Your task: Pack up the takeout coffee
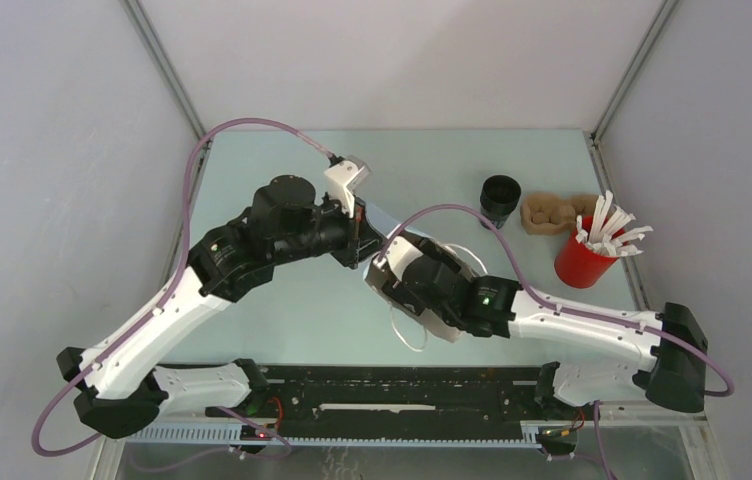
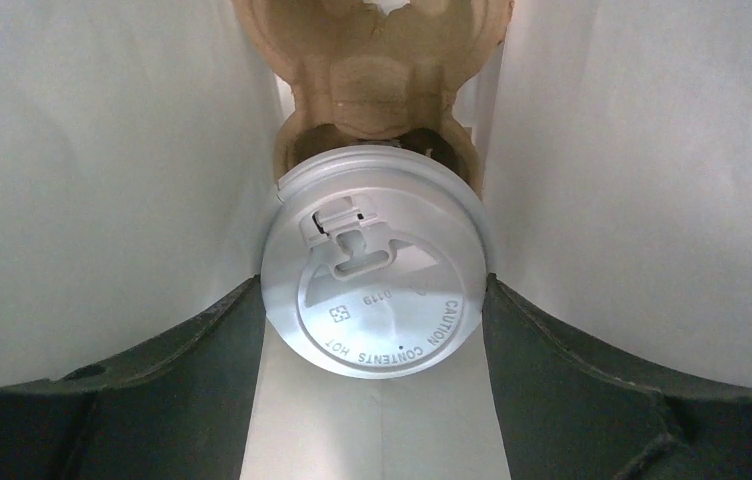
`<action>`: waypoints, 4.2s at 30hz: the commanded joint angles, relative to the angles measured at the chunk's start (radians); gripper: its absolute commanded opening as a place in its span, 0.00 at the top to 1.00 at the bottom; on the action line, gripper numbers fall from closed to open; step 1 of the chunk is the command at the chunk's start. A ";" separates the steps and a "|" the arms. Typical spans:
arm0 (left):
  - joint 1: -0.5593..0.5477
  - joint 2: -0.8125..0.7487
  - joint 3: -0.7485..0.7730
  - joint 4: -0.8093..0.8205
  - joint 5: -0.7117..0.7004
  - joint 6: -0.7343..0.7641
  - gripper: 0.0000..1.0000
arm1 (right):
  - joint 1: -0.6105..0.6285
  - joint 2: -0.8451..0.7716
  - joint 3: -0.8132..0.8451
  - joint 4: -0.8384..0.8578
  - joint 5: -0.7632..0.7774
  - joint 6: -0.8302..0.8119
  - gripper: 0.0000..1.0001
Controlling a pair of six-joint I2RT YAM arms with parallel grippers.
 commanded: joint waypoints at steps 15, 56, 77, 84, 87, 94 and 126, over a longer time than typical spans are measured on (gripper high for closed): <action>0.037 -0.034 -0.054 0.051 0.101 -0.082 1.00 | 0.032 0.039 0.031 -0.095 -0.010 0.102 0.78; 0.384 0.198 0.232 -0.289 -0.244 -0.177 0.63 | -0.324 0.616 0.568 -0.568 -0.624 0.073 0.83; 0.568 0.076 0.323 -0.502 -0.486 -0.153 0.19 | -0.328 0.781 0.467 -0.541 -0.584 0.151 0.81; 0.705 -0.033 0.097 -0.462 -0.377 -0.197 0.18 | -0.326 0.811 0.455 -0.594 -0.574 0.158 0.80; 0.739 -0.072 0.025 -0.444 -0.352 -0.210 0.18 | -0.322 0.797 0.442 -0.616 -0.569 0.158 0.79; 0.751 -0.108 -0.024 -0.419 -0.301 -0.235 0.19 | -0.326 0.715 0.688 -0.693 -0.592 0.158 0.55; 0.751 -0.164 -0.106 -0.419 -0.240 -0.231 0.18 | -0.302 0.659 1.328 -1.054 -0.457 0.276 0.00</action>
